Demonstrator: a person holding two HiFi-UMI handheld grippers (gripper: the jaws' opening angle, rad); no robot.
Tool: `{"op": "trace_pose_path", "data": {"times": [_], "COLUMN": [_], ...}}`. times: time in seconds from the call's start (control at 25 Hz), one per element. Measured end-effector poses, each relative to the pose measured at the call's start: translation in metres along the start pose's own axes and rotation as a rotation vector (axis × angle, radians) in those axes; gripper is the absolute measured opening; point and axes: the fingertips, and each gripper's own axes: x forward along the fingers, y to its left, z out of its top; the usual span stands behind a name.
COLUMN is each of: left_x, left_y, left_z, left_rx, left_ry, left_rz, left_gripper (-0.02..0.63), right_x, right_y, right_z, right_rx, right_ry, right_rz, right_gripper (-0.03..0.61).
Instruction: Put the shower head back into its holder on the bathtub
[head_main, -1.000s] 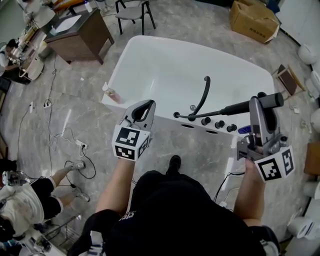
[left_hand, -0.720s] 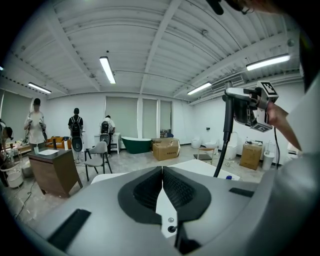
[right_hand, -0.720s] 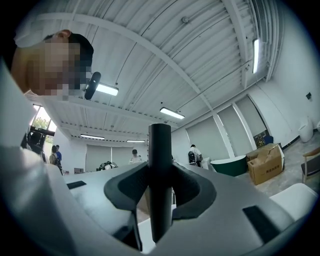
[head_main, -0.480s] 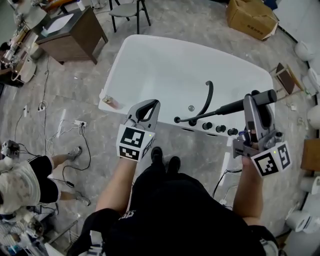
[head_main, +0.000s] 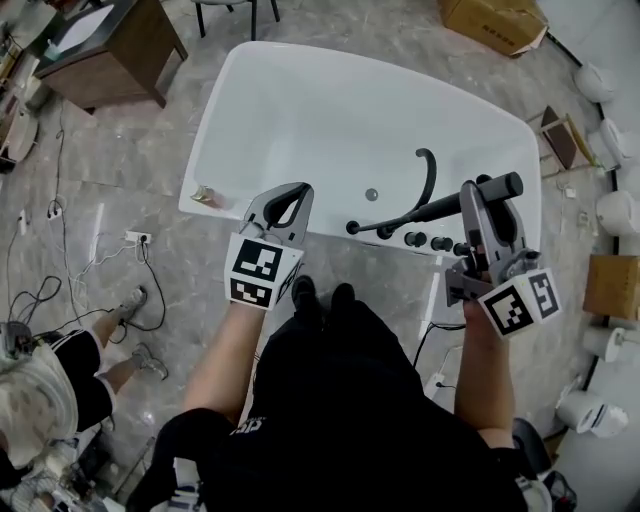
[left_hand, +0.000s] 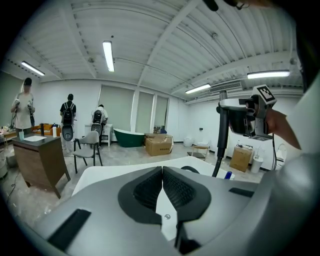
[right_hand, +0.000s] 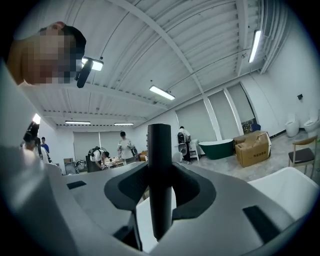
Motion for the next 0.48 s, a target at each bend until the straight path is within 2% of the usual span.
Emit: {"op": "trace_pose_path", "data": {"times": [0.48], "left_x": [0.053], "left_y": [0.007], "left_z": [-0.066], "left_rx": [-0.055], "left_ry": [0.123], "left_rz": [-0.009], "left_gripper": [0.018], "right_x": [0.044], "right_y": [-0.040], "right_z": [-0.091], "right_rx": [0.060], "right_ry": [0.136], "right_rz": [0.013], "right_gripper": [0.147]}}
